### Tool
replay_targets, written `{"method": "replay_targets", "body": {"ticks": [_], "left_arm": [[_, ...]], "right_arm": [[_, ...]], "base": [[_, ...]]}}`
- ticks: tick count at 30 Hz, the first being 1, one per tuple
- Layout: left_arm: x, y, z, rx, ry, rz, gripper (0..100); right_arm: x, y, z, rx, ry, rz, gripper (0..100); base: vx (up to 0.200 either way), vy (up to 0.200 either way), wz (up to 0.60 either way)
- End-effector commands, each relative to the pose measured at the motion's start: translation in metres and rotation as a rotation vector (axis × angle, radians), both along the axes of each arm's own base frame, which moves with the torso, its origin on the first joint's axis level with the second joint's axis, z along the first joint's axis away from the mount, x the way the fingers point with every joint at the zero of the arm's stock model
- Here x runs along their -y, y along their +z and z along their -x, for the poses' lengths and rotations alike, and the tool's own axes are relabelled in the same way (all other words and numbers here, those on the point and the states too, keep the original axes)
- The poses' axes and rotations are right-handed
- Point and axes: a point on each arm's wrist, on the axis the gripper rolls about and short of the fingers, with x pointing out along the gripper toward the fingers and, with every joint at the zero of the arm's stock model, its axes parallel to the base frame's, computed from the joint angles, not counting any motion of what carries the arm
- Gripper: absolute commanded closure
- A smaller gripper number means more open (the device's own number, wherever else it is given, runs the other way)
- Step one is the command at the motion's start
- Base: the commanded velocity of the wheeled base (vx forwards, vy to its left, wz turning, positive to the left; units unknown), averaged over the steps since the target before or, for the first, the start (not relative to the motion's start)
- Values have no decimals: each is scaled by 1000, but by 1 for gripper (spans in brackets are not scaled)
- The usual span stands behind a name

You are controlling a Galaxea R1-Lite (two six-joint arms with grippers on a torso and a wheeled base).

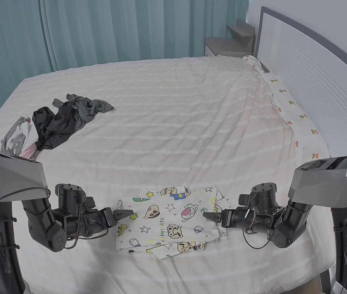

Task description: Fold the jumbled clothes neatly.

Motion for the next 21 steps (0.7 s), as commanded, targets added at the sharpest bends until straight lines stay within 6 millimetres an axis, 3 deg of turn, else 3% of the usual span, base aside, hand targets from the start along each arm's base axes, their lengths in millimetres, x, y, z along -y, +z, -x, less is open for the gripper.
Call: {"method": "replay_targets", "body": {"ticks": [1,9,21], "left_arm": [[10,-12,-9,-5,-23,-2,0],[28,-13,-10,6,-71,6,0],[29,-10,-11,-4,-58,41,0]], "right_arm": [[-5,-2,-5,-8,8,5,0],[-14,-1,-9,-3,46,-16,0],[-27,1,2,7,90,-86,0]], "base": [[0,0,0],[0,0,0],[0,0,0]]}}
